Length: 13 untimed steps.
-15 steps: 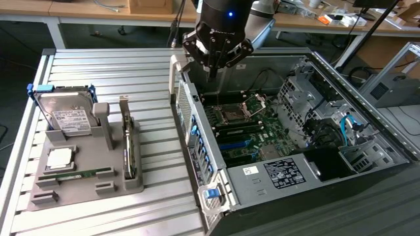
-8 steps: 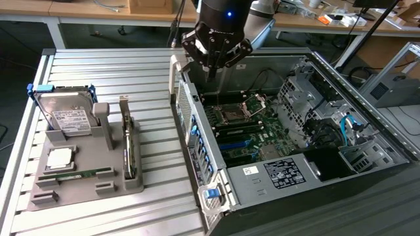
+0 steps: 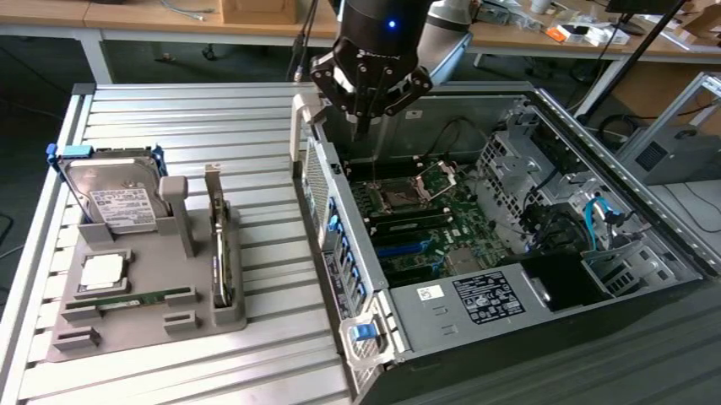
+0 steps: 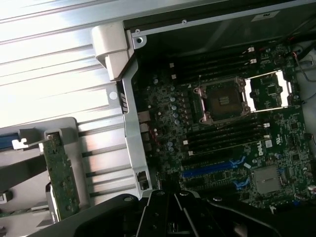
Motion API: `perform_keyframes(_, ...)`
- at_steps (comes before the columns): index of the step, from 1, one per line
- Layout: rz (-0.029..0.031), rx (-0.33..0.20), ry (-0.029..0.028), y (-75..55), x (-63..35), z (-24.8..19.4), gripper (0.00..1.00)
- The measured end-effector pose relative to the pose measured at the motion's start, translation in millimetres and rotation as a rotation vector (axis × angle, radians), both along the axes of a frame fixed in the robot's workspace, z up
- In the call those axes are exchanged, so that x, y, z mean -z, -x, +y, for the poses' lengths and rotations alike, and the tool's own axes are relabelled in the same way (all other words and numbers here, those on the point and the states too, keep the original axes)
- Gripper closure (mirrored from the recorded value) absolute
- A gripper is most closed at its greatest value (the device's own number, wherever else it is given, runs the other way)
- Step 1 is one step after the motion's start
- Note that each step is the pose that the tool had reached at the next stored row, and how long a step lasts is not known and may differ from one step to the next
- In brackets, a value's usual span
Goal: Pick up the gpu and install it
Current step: 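Reach for the gpu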
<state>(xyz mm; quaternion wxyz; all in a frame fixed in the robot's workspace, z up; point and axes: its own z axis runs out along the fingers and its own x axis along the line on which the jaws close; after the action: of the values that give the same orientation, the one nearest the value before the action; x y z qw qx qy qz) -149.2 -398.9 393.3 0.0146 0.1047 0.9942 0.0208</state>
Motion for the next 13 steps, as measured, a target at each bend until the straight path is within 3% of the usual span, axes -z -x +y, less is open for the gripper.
perform_keyframes(13, 0.0, 0.0, 0.0, 4.9, 0.0, 0.0, 0.89)
